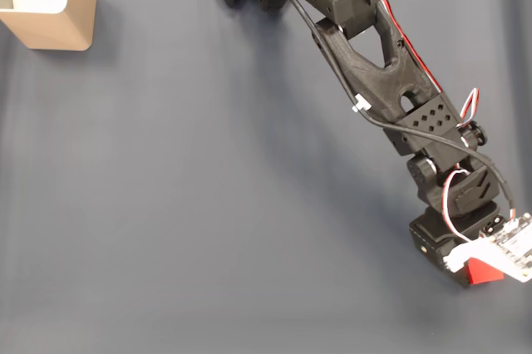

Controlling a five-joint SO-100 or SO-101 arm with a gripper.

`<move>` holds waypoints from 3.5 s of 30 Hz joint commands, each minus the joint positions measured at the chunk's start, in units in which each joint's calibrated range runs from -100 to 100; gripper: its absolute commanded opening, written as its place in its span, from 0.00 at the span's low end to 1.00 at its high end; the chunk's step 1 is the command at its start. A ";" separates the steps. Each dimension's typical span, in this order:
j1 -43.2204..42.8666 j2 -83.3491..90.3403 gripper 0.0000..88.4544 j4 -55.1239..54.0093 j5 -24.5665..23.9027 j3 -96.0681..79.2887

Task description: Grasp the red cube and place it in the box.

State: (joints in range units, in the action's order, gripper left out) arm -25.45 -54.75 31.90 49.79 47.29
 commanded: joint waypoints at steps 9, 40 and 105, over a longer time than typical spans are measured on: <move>-1.40 3.02 0.40 1.05 -1.17 2.53; -2.25 12.90 0.29 0.97 -1.81 -8.78; 6.20 46.44 0.05 12.77 1.22 -34.24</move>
State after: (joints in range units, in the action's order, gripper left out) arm -21.81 -17.85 43.91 51.36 15.19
